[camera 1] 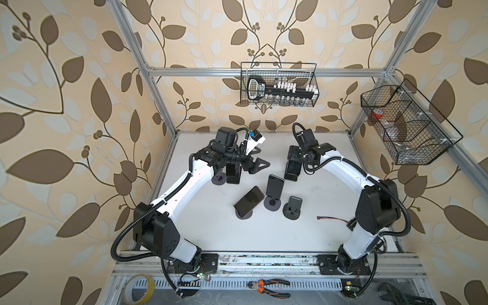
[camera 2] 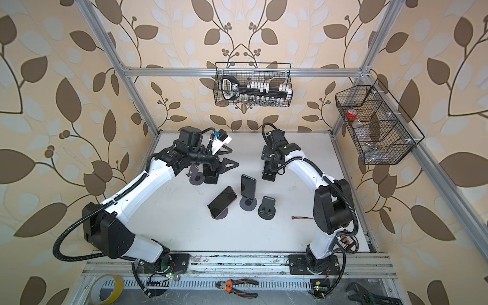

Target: Remove the phone from the phone stand

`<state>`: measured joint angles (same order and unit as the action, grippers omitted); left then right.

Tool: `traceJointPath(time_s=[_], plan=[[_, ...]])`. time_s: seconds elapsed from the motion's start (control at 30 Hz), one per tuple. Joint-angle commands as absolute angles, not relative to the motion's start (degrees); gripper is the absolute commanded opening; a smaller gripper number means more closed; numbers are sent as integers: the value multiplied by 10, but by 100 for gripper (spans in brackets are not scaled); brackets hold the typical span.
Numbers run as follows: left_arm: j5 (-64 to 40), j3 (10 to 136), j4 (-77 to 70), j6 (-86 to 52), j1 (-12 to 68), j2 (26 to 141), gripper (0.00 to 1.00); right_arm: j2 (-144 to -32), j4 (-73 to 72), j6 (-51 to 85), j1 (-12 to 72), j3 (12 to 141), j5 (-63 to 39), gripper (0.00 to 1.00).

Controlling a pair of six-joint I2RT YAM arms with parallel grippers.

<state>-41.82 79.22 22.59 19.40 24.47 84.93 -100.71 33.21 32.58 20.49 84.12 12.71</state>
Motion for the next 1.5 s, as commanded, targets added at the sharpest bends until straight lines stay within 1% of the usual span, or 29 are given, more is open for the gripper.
traceJointPath(time_s=[0.0,0.93,1.47], plan=[[-433,814,219,208,250,849,88,-1018,331,330,203,861,124,81],[-439,827,229,224,252,868,89,-1016,335,327,202,863,153,82],[-436,839,228,225,260,885,89,-1027,331,327,193,863,144,83]])
